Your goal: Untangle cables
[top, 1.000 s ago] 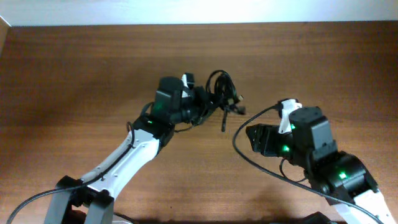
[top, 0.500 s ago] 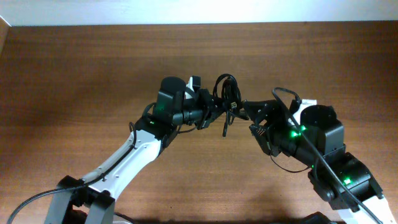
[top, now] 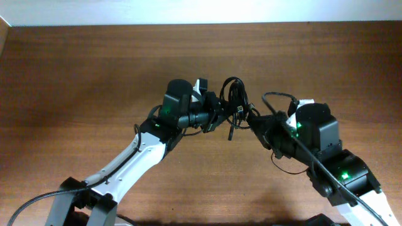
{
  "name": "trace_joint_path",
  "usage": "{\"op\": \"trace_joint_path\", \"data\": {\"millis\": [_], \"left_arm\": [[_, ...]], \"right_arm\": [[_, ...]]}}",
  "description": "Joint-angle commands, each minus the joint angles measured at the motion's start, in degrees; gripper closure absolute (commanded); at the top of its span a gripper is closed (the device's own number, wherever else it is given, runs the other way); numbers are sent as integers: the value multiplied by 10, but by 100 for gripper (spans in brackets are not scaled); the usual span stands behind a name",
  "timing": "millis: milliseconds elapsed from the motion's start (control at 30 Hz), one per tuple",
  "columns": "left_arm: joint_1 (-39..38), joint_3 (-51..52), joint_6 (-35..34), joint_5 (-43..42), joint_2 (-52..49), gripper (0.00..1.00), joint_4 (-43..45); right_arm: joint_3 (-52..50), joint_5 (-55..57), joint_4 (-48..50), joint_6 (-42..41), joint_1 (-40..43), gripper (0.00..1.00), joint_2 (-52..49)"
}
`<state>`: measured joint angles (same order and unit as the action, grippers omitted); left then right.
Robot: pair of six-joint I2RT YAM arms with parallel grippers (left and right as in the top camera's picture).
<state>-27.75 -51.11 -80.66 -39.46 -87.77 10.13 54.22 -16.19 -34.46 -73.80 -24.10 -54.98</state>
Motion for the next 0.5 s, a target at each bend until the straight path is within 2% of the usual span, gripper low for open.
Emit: {"op": "trace_joint_path", "data": {"millis": [0, 100, 200, 300, 367, 400, 467], "left_arm": [[-3, -3, 3, -20, -2, 100, 1], [-3, -3, 4, -29, -2, 100, 1], [-3, -3, 41, -71, -2, 100, 27], [-3, -3, 120, -106, -2, 100, 40], [-3, -3, 131, -107, -2, 100, 40], [-3, -3, 136, -107, -2, 100, 40], [2, -3, 150, -107, -2, 100, 42]], "right_arm": [[7, 31, 2, 88, -3, 96, 1], [7, 31, -1, 195, -3, 92, -11], [7, 31, -31, 240, -3, 92, -46], [8, 70, -64, 240, -2, 91, -68], [8, 70, -68, 241, -2, 87, -66], [8, 70, -78, 241, -2, 81, -64], [8, 70, -95, 260, -2, 56, -62]]}}
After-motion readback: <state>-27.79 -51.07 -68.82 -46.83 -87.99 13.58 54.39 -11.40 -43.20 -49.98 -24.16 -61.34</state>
